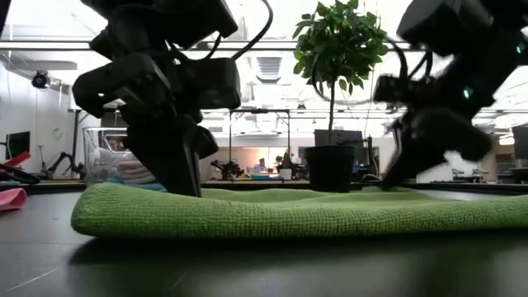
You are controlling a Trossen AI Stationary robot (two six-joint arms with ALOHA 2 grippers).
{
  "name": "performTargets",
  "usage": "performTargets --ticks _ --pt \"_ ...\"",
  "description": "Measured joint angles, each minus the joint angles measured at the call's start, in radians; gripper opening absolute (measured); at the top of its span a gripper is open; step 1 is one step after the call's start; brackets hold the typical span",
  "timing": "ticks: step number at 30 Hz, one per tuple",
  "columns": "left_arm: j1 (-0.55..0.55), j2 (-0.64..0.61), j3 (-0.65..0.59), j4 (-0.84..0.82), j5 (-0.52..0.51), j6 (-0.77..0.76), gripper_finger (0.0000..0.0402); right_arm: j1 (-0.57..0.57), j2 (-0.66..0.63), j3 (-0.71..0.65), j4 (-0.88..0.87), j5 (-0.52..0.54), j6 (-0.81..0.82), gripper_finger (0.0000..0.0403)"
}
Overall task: Fold microfiber towels
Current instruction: Fold the green microfiber towel
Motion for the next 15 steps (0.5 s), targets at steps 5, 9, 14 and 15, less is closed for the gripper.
performTargets --ticks 5,9,14,15 --pt "0.006 -0.042 0.004 -0.045 -0.001 0.007 0.0008 -0.001 -0.08 0.002 0.014 0.006 -0.038 0.0009" --pt "0.009 -0.093 0.004 -0.133 -0.022 0.006 0.0008 0.001 -0.116 0.002 0.062 0.006 -0.053 0.0009" --pt "0.011 -0.119 -0.017 -0.117 -0.109 0.0 0.0008 0.019 -0.103 -0.001 0.186 -0.006 -0.093 0.0009" --pt "0.012 -0.114 -0.028 -0.094 -0.115 -0.001 0.0008 0.024 -0.095 -0.001 0.213 -0.01 -0.102 0.0009"
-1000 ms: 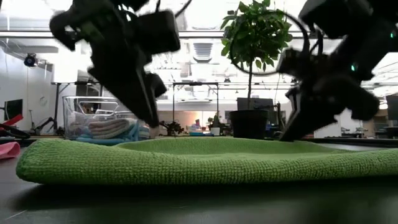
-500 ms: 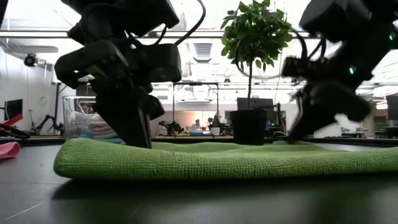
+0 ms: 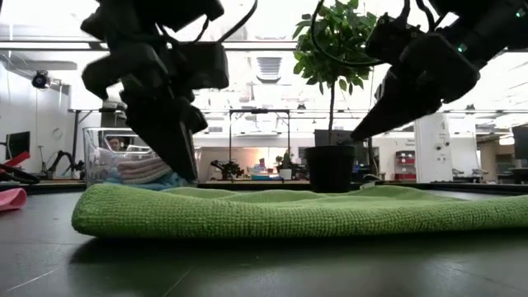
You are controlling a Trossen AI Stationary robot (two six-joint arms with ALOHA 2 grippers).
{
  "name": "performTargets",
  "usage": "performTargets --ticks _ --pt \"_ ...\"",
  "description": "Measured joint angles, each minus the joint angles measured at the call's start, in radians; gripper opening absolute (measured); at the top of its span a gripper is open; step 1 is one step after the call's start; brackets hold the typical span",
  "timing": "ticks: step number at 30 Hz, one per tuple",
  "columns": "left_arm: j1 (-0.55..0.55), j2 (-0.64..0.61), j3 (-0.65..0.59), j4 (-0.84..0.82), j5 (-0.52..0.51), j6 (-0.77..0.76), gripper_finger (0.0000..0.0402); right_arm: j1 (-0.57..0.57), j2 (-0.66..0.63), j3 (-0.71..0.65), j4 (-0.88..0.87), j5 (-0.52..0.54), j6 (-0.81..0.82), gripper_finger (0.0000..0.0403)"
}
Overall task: Fold microfiber towels
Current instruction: Fold the green microfiber towel
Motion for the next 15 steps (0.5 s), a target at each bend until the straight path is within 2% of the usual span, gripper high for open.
performTargets --ticks 5,11,15 --pt "0.001 0.037 -0.063 0.13 -0.004 -0.02 0.0008 0.017 0.07 -0.003 0.076 -0.014 -0.001 0.0009" --pt "0.018 0.05 -0.075 0.106 -0.093 -0.053 0.0008 0.02 0.18 -0.005 0.094 -0.055 0.058 0.0009" --pt "0.04 0.041 -0.071 0.091 -0.095 -0.039 0.0008 0.011 0.247 -0.003 0.084 -0.039 0.079 0.0009"
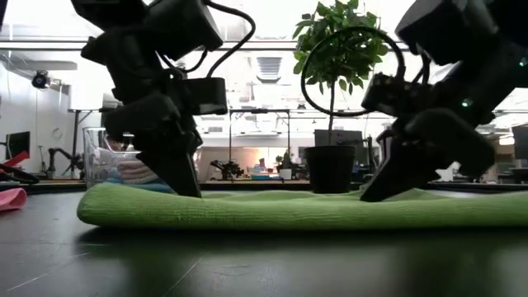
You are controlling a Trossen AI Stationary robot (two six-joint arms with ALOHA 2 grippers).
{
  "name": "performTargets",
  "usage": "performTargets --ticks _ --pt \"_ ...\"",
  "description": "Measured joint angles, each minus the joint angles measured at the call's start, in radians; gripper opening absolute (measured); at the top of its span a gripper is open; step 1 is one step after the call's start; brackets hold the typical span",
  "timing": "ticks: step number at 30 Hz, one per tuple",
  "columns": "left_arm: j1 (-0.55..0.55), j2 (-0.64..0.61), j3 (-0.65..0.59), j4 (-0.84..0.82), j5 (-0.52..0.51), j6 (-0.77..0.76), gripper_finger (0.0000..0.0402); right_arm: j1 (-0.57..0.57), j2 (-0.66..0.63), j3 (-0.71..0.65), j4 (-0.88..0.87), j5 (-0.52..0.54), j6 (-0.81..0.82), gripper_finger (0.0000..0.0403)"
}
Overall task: Fold microfiber towels
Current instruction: Fold the green microfiber towel
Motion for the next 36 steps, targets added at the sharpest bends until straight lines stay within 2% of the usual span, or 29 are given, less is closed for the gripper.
performTargets --ticks 7,13,19,23,27,32,36 --pt "0.052 -0.006 -0.003 -0.006 -0.046 0.022 0.0008 -0.042 0.02 0.003 -0.046 0.037 -0.019 0.0009" --pt "0.101 -0.006 -0.005 -0.007 -0.129 0.022 0.0008 -0.093 -0.042 -0.001 -0.15 0.048 -0.104 0.0009" --pt "0.116 -0.016 -0.005 -0.007 -0.133 0.023 0.0008 -0.116 -0.116 -0.005 -0.199 0.042 -0.159 0.0009" --pt "0.116 -0.044 0.001 -0.005 -0.133 0.023 0.0008 -0.115 -0.177 -0.004 -0.211 0.042 -0.142 0.0009" --pt "0.11 -0.085 0.012 0.012 -0.132 0.043 0.0008 -0.115 -0.241 -0.004 -0.221 0.025 -0.042 0.0009" --pt "0.089 -0.115 0.016 0.087 -0.129 0.048 0.0008 -0.114 -0.311 -0.003 -0.248 -0.103 0.167 0.0009" --pt "0.062 -0.114 0.013 0.166 -0.126 0.068 0.0008 -0.109 -0.355 -0.003 -0.336 -0.176 0.36 0.0009"
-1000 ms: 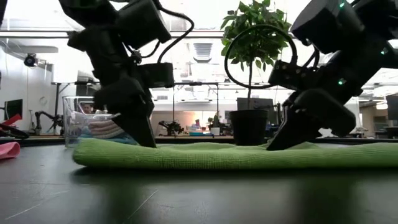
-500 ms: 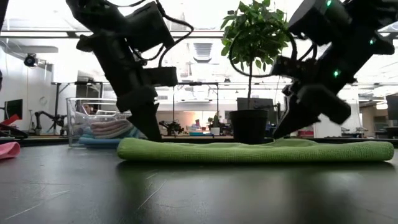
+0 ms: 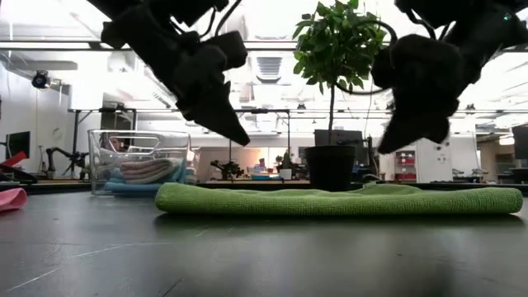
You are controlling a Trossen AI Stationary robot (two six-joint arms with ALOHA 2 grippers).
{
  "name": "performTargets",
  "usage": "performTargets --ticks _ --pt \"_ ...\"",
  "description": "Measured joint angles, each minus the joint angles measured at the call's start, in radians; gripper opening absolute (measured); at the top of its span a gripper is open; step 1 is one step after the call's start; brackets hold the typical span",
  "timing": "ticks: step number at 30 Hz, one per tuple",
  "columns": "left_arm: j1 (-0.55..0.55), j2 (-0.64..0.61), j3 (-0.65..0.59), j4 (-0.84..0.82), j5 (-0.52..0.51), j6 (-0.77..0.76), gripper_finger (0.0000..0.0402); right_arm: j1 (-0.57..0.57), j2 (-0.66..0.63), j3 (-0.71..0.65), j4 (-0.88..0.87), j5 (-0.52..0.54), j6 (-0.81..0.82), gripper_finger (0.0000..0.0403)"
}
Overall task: Fold microfiber towels
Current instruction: Fold the green microfiber towel
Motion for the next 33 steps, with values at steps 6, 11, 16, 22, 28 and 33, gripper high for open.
performTargets --ticks 6,11,16,22,28,33 --pt "-0.03 0.015 -0.002 0.025 0.002 0.006 0.0008 0.048 -0.022 -0.002 -0.167 -0.052 0.199 0.0049" --pt "-0.037 0.017 -0.005 0.067 0.002 0.007 0.0008 0.072 -0.021 -0.004 -0.262 -0.041 0.36 0.0127" --pt "-0.038 0.017 -0.059 0.181 0.002 0.021 0.0008 0.076 -0.021 -0.042 -0.247 -0.022 0.454 0.0206" --pt "-0.038 0.017 -0.104 0.231 0.001 0.025 0.0008 0.076 -0.018 -0.134 -0.094 -0.019 0.513 0.0273" --pt "-0.037 0.017 -0.127 0.286 -0.003 0.025 0.0008 0.075 0.015 -0.195 0.124 -0.003 0.52 0.0298" --pt "-0.037 0.017 -0.127 0.293 -0.004 0.025 0.0008 0.075 0.072 -0.198 0.251 -0.003 0.472 0.0289"
